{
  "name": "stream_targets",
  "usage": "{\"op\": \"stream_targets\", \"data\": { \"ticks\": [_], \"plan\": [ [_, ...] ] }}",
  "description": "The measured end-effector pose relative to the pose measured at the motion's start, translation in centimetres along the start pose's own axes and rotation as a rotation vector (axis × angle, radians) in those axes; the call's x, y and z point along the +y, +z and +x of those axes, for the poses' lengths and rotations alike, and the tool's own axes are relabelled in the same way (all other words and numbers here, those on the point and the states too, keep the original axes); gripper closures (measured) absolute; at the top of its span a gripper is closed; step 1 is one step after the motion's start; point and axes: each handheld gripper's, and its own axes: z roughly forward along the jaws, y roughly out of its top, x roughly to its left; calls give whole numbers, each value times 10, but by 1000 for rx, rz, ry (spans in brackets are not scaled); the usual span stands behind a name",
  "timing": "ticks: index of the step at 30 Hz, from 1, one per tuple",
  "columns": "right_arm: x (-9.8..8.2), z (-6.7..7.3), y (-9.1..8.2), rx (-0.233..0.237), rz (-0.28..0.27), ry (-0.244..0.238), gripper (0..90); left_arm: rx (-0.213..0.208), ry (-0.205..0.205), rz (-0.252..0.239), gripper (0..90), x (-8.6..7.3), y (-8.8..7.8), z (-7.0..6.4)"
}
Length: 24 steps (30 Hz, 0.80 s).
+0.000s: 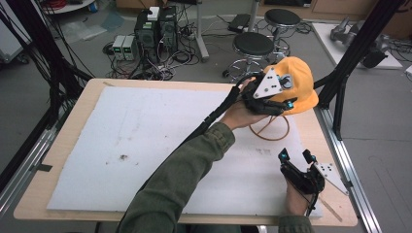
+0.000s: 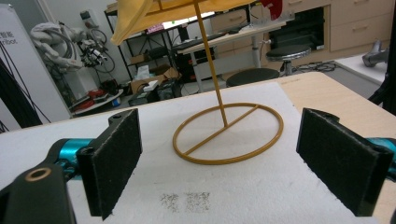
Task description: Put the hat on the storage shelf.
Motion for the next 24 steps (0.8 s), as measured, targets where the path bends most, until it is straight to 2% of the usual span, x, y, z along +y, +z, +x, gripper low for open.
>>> {"op": "stream_targets", "data": {
  "ticks": [4, 8, 15, 24],
  "plan": [
    [0, 0, -1, -8, -4, 0, 129, 17, -18, 8, 408, -5, -11, 4],
    [1, 0, -2, -13, -9, -7, 129, 39, -39, -12, 394, -8, -25, 7],
    [1, 3, -4, -18, -10, -19, 129, 86, -37, -8, 371, -17, -48, 11],
    [1, 6, -4, -15, -22, -42, 129, 136, -53, -7, 341, -24, -75, 21]
  ]
}}
